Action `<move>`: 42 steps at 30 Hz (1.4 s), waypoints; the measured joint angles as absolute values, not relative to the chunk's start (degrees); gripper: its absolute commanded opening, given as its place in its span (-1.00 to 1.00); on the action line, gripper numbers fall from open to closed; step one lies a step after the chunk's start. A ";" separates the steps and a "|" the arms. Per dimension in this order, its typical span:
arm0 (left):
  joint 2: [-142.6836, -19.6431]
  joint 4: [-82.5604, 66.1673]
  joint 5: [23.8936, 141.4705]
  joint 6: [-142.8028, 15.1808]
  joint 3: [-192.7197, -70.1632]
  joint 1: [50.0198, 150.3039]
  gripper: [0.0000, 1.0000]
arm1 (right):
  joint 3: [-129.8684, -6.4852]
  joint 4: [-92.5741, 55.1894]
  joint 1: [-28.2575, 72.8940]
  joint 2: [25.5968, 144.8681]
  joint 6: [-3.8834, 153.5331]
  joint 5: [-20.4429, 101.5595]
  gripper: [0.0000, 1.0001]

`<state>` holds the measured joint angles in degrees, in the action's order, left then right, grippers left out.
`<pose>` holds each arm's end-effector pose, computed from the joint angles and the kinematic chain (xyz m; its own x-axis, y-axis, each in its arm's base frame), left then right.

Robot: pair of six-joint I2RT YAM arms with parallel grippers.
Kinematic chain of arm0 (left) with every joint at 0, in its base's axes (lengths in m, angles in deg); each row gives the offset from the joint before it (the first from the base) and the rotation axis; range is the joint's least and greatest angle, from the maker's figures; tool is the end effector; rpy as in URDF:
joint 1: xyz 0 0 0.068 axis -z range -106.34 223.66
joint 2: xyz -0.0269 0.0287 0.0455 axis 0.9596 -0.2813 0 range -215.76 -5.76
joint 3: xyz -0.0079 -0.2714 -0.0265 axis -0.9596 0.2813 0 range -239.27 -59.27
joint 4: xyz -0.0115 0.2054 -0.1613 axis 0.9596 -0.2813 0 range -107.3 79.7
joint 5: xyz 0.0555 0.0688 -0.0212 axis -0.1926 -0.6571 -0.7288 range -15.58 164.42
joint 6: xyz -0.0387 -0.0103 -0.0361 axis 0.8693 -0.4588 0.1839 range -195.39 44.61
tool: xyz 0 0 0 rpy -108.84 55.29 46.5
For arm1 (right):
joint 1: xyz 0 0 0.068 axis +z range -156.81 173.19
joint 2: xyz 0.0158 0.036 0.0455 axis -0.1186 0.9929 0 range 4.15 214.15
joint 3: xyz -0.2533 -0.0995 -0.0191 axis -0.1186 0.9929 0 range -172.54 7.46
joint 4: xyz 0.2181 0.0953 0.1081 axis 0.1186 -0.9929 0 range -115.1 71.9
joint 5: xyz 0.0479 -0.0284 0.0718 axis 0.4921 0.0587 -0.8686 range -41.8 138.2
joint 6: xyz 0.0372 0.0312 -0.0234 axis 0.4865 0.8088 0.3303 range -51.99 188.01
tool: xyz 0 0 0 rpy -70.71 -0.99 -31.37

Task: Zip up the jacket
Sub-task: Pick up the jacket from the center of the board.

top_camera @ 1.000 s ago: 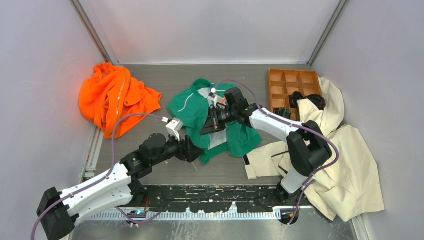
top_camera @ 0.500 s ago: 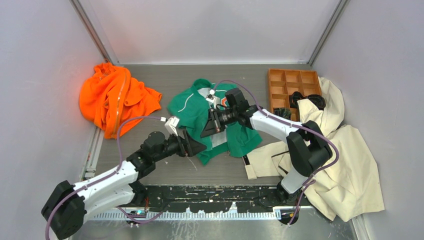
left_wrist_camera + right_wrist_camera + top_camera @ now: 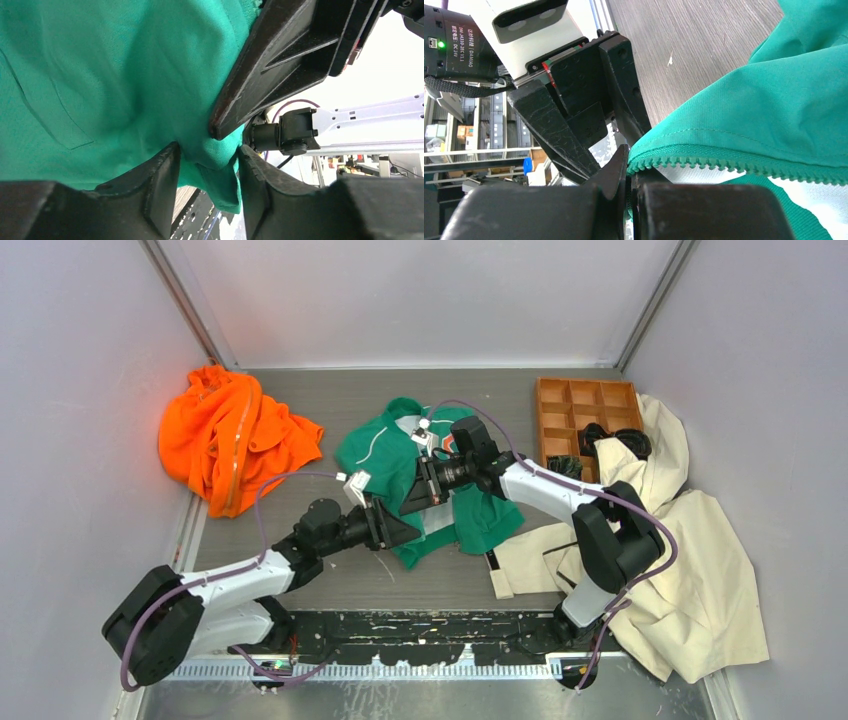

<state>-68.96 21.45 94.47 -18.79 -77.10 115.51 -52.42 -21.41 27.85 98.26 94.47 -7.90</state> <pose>0.1558 -0.1559 0.1915 -0.8271 -0.3121 -0.4675 0.3351 0.3939 -0.8559 0.2707 0.2231 0.2315 -0.8313 -0.2725 -0.4845 -0.5452 0.2301 0.8061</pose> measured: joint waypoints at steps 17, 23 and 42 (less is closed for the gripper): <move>-69.98 23.35 96.79 -21.24 -77.12 115.46 -0.63 | -52.57 -24.53 27.85 97.56 90.71 -7.31 -0.98; -70.53 22.34 98.10 -22.94 -77.58 115.35 -0.53 | -54.80 -30.68 27.89 96.75 85.90 -5.43 -0.98; -73.66 22.36 101.05 -23.60 -79.02 115.09 -0.39 | -55.35 -34.02 28.61 96.40 83.10 -4.12 -0.98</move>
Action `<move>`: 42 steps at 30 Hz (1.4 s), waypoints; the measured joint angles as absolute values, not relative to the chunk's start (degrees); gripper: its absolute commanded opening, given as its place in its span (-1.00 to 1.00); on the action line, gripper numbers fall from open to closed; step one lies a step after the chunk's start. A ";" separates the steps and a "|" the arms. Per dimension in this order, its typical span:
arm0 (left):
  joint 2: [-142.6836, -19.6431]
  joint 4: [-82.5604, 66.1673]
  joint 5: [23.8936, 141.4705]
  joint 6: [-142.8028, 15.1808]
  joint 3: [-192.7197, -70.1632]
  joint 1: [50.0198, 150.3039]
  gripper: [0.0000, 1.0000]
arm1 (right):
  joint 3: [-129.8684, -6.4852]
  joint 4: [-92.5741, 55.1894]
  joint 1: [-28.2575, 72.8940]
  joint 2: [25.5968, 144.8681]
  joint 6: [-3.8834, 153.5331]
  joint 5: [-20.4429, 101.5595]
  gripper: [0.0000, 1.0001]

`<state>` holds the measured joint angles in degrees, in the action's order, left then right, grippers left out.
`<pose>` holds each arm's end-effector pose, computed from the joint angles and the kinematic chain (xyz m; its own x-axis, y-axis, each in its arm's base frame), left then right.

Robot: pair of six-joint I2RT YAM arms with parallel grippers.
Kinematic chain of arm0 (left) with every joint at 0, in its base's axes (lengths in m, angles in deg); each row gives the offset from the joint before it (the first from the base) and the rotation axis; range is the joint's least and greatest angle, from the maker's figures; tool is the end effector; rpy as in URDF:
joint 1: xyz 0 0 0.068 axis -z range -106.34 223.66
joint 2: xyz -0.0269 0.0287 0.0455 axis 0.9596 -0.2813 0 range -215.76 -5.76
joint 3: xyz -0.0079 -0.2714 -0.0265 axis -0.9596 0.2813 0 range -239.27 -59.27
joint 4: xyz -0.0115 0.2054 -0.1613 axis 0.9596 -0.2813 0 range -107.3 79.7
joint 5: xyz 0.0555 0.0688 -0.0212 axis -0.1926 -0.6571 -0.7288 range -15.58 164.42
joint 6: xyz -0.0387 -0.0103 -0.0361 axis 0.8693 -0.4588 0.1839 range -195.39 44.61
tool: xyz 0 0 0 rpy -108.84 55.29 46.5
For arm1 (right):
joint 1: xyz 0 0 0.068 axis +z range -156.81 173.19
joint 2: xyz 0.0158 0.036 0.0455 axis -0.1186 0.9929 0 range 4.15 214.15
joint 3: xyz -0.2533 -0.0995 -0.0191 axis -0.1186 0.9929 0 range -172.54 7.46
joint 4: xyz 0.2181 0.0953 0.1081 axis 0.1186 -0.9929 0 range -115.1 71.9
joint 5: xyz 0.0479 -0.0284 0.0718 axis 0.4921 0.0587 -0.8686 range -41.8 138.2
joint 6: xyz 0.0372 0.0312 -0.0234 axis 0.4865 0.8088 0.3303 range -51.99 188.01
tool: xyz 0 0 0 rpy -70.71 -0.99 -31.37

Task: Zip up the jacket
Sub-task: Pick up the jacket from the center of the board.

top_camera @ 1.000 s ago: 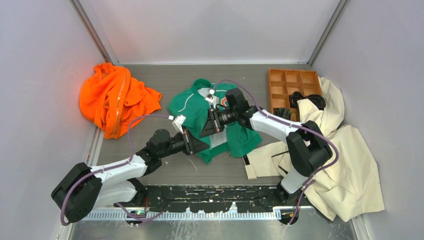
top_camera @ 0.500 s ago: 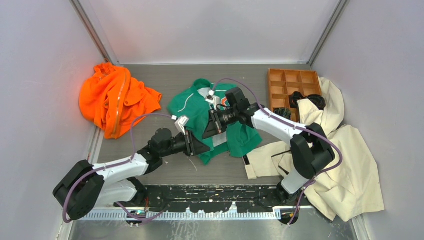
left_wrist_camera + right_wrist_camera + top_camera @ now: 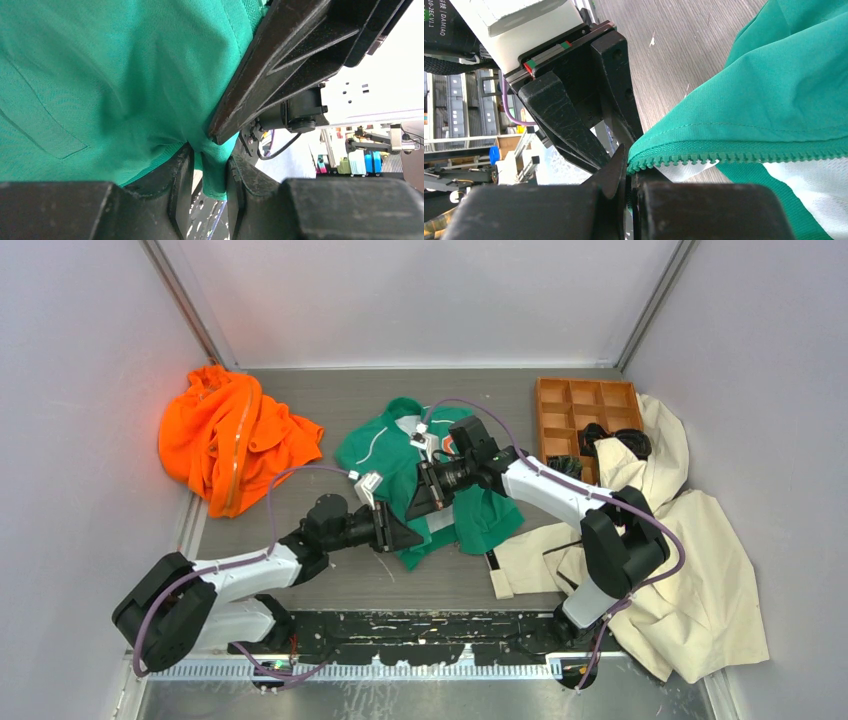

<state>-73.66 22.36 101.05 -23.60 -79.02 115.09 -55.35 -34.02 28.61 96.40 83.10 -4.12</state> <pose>0.1624 -0.1646 0.1873 -0.8432 -0.1927 -0.5019 0.4088 0.3766 -0.8313 0.2611 0.2203 0.2411 -0.7701 -0.3524 -0.5318 -0.6286 0.2772 0.7266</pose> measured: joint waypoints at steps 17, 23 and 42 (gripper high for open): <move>-76.43 23.76 102.17 -23.32 -79.81 114.90 -0.31 | -55.76 -34.48 29.20 96.40 82.99 -4.12 -0.98; -76.72 23.79 102.47 -23.32 -79.94 114.90 -0.32 | -55.76 -34.50 29.24 96.40 82.91 -4.12 -0.98; -77.44 25.23 103.46 -23.08 -80.59 114.74 -1.00 | -55.94 -34.70 29.53 96.40 82.05 -3.66 -0.76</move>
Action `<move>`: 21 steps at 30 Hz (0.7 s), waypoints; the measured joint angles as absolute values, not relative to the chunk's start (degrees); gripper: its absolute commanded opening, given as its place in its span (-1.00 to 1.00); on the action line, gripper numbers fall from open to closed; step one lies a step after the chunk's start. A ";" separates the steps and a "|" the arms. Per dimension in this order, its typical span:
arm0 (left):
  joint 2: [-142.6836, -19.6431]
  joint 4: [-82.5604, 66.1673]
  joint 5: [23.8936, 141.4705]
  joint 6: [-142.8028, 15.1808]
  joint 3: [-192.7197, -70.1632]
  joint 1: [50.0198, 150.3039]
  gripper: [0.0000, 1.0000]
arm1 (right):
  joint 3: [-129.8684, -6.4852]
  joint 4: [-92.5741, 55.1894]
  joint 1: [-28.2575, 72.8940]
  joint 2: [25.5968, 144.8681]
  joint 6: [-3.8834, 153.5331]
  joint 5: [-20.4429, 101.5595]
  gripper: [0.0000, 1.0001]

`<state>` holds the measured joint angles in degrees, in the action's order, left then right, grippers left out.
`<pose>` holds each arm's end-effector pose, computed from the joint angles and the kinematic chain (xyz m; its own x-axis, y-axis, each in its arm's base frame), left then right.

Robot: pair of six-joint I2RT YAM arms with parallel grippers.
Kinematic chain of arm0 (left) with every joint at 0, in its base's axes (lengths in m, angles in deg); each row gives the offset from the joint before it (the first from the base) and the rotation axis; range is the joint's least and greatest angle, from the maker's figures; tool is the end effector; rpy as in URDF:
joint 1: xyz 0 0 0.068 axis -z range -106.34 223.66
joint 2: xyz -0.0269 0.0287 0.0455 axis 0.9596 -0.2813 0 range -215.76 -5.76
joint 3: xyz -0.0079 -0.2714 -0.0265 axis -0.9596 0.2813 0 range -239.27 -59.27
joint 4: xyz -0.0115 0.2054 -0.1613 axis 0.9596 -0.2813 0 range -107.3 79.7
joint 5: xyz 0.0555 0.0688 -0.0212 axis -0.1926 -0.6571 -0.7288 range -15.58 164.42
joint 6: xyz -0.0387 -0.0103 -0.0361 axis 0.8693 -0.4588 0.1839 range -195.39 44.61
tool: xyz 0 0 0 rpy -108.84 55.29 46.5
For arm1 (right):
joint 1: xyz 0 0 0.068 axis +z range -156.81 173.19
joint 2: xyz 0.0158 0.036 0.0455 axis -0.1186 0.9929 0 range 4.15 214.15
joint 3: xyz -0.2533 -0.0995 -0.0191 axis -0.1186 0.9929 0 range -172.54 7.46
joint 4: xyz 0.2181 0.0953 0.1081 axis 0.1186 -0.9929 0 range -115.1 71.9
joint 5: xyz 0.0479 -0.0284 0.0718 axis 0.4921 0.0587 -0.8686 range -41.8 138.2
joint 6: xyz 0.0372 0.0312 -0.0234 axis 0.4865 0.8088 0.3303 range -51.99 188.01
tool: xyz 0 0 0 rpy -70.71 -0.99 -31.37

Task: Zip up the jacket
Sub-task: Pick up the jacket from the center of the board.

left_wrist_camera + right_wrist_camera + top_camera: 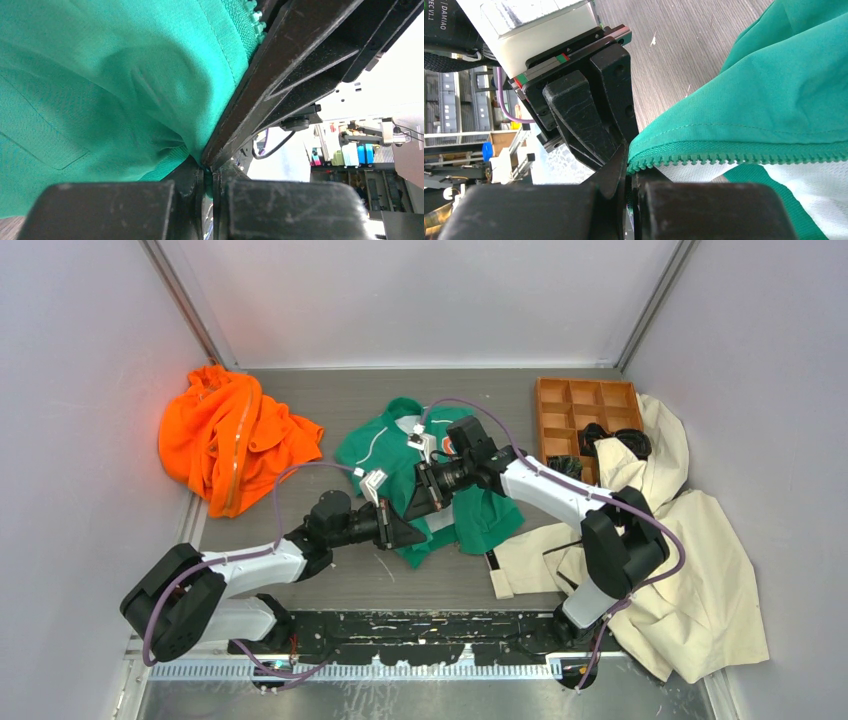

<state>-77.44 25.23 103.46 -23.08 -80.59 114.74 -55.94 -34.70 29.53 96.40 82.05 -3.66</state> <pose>0.1703 -0.1714 0.1867 -0.8525 -0.1747 -0.4926 0.4148 0.3474 -0.8410 0.2582 0.2247 0.2433 -0.7535 -0.3683 -0.5445 -0.6469 0.2680 0.7139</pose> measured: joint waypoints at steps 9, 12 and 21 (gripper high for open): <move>-77.44 26.52 104.05 -23.25 -80.16 114.72 -1.00 | -59.24 -44.29 29.18 95.07 70.64 -1.69 0.42; -77.44 26.91 103.89 -23.32 -79.63 114.41 -1.00 | -59.55 -50.63 29.20 92.51 63.50 -1.45 0.69; -77.24 27.17 103.35 -23.84 -78.56 114.35 -1.00 | -60.68 -65.23 28.30 87.02 47.93 1.68 1.00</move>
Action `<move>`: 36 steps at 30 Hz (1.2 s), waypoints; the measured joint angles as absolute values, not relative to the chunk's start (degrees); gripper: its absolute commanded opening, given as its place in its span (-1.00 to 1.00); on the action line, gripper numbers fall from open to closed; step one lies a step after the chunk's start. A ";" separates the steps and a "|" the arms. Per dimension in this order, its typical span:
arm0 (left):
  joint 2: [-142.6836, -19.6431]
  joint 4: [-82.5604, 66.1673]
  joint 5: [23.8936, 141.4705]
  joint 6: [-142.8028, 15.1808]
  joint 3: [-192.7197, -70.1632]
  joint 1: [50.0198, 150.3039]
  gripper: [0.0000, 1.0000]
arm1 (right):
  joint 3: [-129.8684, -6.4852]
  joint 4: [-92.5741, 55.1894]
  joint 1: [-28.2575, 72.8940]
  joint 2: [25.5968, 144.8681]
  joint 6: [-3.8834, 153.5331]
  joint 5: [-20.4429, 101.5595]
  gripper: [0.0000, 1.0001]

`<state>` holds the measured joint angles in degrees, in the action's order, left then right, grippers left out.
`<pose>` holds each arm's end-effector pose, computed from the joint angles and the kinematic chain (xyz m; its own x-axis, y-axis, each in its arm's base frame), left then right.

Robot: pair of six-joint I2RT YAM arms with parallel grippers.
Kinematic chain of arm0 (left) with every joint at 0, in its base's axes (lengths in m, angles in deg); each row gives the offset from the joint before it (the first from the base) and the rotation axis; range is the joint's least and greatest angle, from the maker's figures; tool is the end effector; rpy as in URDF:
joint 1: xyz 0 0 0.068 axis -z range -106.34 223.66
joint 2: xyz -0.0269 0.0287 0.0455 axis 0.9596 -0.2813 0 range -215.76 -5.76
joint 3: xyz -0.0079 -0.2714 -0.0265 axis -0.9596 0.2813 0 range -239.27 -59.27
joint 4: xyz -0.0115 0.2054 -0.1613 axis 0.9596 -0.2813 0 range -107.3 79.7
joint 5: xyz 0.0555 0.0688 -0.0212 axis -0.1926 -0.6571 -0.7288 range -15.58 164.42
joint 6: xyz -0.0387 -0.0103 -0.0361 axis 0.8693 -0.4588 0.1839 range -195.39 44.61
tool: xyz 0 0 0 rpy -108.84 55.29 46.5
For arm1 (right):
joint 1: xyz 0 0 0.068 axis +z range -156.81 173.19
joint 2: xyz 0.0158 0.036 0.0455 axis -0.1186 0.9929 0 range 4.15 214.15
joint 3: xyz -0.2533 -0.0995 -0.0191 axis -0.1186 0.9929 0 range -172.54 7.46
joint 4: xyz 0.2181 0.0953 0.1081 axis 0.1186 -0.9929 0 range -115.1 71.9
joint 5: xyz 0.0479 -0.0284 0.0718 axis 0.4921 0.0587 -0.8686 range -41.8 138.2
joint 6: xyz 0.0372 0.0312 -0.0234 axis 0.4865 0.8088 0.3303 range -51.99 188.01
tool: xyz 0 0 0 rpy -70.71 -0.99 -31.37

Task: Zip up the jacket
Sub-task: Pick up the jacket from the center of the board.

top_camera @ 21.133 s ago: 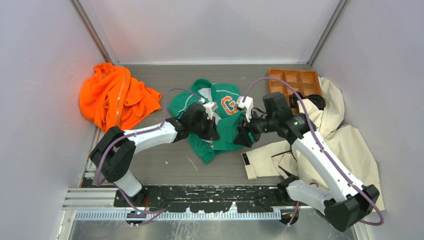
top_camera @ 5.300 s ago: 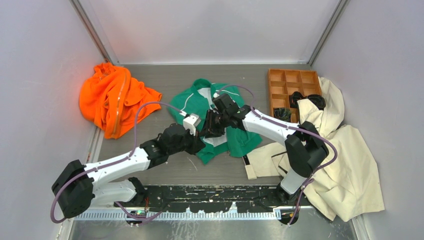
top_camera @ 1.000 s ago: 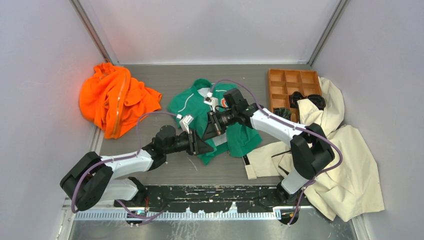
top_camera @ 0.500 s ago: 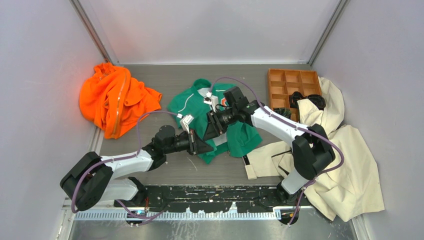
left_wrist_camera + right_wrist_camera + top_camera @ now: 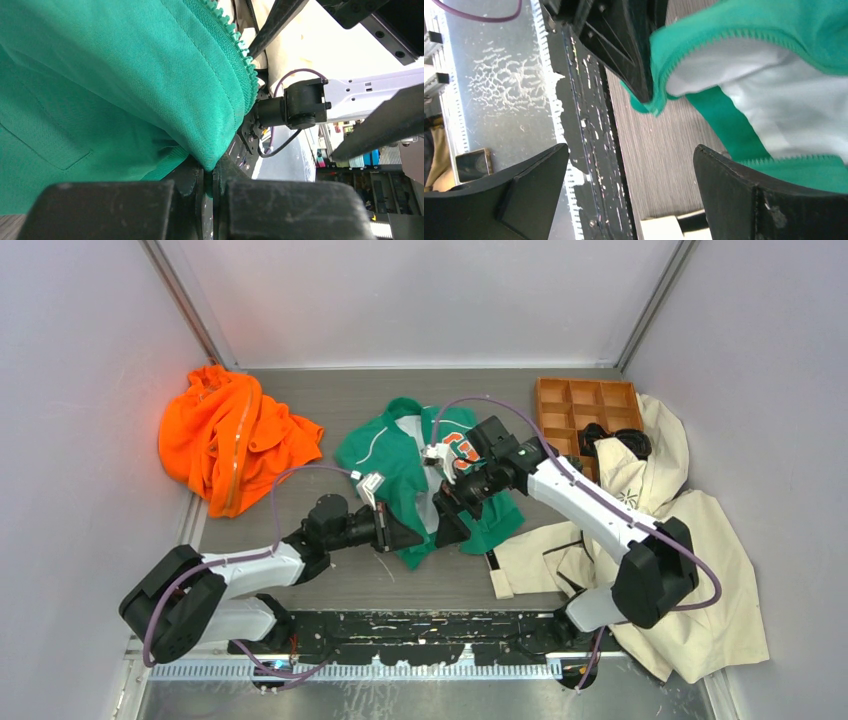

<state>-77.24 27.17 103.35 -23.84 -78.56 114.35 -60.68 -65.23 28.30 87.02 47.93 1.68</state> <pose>0.1672 -0.1664 0.1802 -0.8446 -0.1778 -0.5051 0.4245 0.3526 -0.8340 0.2189 0.1855 0.2844 -0.4456 -0.6021 -0.6626 -0.8823 0.1698 0.4390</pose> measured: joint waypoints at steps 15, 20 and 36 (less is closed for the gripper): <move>-73.92 25.21 101.34 -26.38 -77.84 114.13 -1.00 | -45.47 -65.91 17.81 77.67 48.07 13.48 0.63; -73.92 25.05 101.01 -26.38 -77.80 114.13 -1.00 | -42.41 -60.38 17.77 79.26 53.01 19.91 0.56; -73.92 25.23 100.75 -26.38 -77.38 114.13 -1.00 | -44.70 -54.54 22.45 92.46 62.36 28.25 0.33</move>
<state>-73.92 25.23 100.75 -26.38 -77.38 114.13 -44.70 -54.54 22.45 92.46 62.36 28.25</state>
